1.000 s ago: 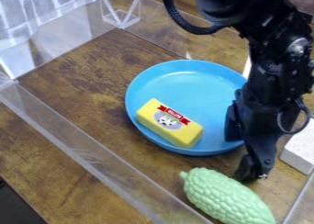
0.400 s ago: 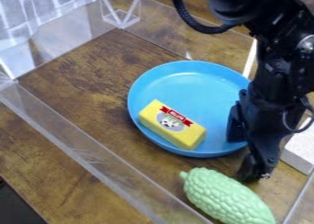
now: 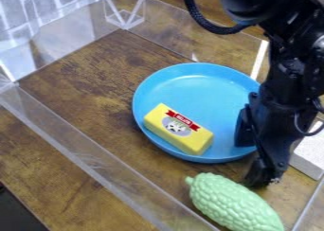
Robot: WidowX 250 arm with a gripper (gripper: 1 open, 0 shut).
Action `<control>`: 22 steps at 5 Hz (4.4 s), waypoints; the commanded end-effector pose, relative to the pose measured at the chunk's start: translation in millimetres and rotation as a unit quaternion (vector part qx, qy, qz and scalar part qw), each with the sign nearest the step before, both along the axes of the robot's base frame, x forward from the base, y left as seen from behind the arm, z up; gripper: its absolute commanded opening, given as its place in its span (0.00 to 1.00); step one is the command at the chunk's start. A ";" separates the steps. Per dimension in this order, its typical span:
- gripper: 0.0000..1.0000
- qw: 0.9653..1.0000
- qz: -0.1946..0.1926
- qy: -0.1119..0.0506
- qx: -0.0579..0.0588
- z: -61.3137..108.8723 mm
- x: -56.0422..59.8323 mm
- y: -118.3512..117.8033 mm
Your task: Remove the yellow brick from inside the blue tray and put it on the table
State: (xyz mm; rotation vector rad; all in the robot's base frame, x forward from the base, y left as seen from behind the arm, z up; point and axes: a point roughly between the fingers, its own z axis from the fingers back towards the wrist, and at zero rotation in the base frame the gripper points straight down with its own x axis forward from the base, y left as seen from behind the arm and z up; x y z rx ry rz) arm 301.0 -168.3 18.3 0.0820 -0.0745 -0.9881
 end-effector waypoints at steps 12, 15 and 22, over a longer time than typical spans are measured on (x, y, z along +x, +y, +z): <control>0.00 0.997 -0.018 0.047 0.050 13.4 -5.2 1.7; 0.00 0.998 -0.013 0.041 0.055 24.8 -5.9 5.5; 0.00 0.997 -0.013 0.026 0.075 56.7 -8.1 19.5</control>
